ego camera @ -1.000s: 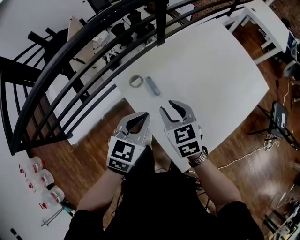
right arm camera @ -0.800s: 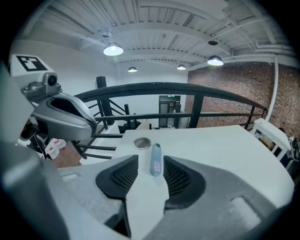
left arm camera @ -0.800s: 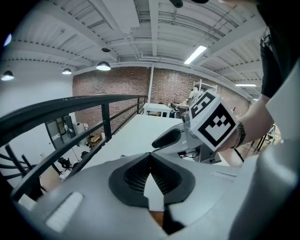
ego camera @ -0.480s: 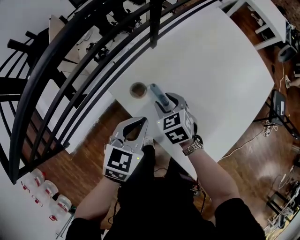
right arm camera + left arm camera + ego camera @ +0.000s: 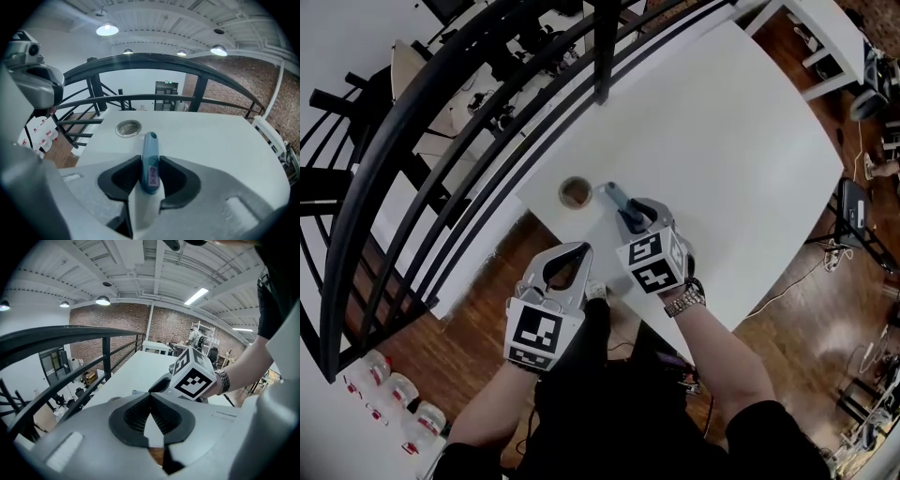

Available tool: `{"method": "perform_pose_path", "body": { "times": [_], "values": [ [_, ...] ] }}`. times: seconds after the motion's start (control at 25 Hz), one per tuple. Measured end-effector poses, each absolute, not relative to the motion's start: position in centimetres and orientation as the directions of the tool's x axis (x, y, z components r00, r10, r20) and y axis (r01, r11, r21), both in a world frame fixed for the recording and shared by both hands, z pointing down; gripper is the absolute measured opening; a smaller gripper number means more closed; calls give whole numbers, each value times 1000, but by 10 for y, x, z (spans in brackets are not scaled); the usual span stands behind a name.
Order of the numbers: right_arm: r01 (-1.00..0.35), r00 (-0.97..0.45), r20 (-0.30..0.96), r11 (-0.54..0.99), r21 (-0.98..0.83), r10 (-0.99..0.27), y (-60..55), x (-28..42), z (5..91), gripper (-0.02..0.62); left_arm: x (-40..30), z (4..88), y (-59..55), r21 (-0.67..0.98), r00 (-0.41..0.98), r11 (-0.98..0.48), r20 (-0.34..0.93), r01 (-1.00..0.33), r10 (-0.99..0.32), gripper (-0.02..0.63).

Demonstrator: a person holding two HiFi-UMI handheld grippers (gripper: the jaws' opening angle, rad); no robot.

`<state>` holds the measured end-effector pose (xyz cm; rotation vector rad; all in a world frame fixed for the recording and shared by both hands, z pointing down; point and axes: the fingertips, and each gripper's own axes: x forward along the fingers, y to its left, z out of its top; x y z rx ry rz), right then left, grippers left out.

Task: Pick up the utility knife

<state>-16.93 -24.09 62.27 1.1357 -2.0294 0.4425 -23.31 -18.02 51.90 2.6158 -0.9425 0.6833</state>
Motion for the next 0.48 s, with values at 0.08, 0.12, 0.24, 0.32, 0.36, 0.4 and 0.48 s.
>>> {"method": "perform_pose_path", "body": {
  "times": [0.08,0.12,0.24,0.32,0.36,0.4,0.48],
  "values": [
    [-853,-319,739,520,50,-594,-236,-162,625,114,-231,524,-176,83,678,-756,513,-649,-526,17],
    [-860,-316,732,508,48,-604,-232,-157,626,114,-230,527,-174,77,681,-760,509,-645,-526,17],
    [-885,-292,721,464,47,-629,-223,-140,613,112,-224,522,-172,83,702,-778,499,-622,-508,17],
    [-901,-276,720,433,38,-637,-214,-128,590,110,-216,503,-173,87,715,-790,492,-607,-496,17],
    [-907,-271,716,420,35,-643,-208,-121,580,109,-211,495,-171,85,720,-794,487,-602,-494,17],
    [-913,-267,710,408,32,-652,-201,-114,573,108,-205,489,-168,82,725,-799,482,-596,-492,17],
    [-925,-257,692,379,25,-674,-186,-99,560,107,-191,483,-160,76,738,-811,471,-580,-483,17]
  ]
}}
